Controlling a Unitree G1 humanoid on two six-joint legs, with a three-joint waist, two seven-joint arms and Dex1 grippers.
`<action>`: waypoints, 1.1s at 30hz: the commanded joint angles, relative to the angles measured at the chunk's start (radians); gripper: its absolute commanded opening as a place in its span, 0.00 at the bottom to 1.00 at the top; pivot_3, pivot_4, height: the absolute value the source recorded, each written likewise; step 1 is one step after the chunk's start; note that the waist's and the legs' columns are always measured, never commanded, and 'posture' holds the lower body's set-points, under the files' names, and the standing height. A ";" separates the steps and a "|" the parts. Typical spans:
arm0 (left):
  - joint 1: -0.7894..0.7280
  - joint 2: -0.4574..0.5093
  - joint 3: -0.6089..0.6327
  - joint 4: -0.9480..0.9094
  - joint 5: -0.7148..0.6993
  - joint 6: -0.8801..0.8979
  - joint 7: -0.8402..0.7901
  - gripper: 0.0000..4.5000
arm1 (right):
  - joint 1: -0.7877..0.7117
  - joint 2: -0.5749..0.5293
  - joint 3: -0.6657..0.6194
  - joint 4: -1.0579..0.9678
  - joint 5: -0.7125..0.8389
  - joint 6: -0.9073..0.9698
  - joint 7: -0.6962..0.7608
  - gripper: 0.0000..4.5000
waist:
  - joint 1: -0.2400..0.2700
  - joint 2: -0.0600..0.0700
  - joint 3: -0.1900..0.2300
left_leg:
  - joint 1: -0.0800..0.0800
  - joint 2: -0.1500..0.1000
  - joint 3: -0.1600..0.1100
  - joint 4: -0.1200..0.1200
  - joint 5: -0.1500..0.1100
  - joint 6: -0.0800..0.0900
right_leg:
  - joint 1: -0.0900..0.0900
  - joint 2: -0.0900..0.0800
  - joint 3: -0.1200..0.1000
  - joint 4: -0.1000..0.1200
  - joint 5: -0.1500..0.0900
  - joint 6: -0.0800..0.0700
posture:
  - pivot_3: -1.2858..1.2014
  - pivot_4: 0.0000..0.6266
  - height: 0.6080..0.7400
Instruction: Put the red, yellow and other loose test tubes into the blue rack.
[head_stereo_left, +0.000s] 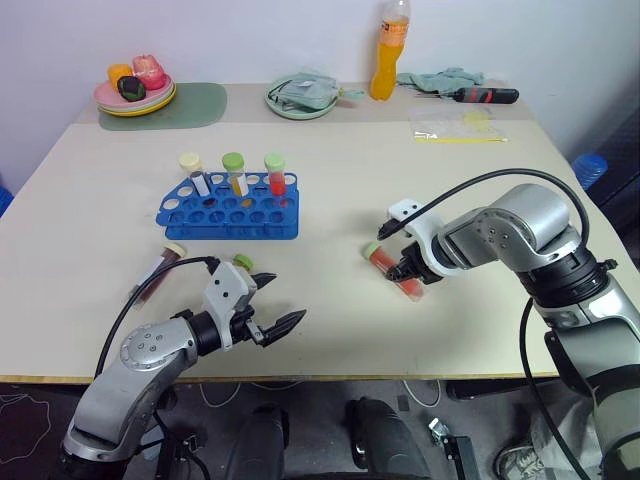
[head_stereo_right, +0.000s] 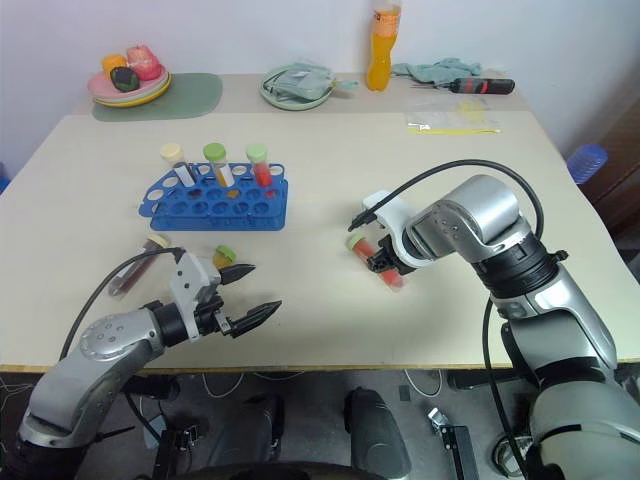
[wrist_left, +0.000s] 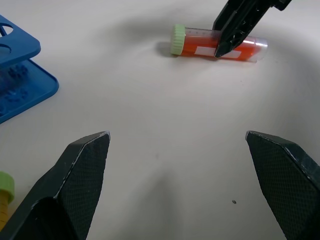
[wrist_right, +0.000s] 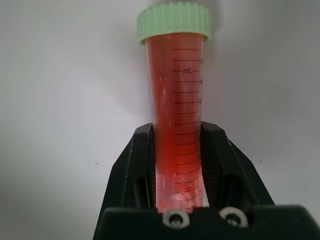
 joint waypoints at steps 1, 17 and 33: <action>-0.017 0.009 0.015 -0.048 -0.008 -0.003 0.005 1.00 | -0.018 -0.012 -0.066 -0.050 0.036 0.006 -0.022 0.17 | 0.000 0.000 0.000 | 0.000 0.000 0.000 0.000 0.000 0.000 | 0.000 0.000 0.000 0.000 0.000 0.000 | 0.52 0.24 1.00; -0.057 -0.101 0.253 0.051 0.016 -0.039 0.231 1.00 | 0.237 0.664 -0.215 0.019 -0.413 -1.310 0.031 0.17 | -0.023 -0.001 0.000 | 0.001 0.001 0.000 0.000 -0.001 0.002 | 0.000 0.001 0.000 0.001 0.000 0.000 | 0.52 0.24 1.00; 0.050 -0.081 0.295 0.032 0.025 -0.082 0.227 1.00 | 0.109 0.915 -0.233 0.688 -0.626 -1.783 0.080 0.17 | -0.025 0.000 0.000 | 0.001 0.001 0.000 -0.001 -0.001 0.001 | -0.001 0.000 0.000 0.002 0.000 0.000 | 0.52 0.24 1.00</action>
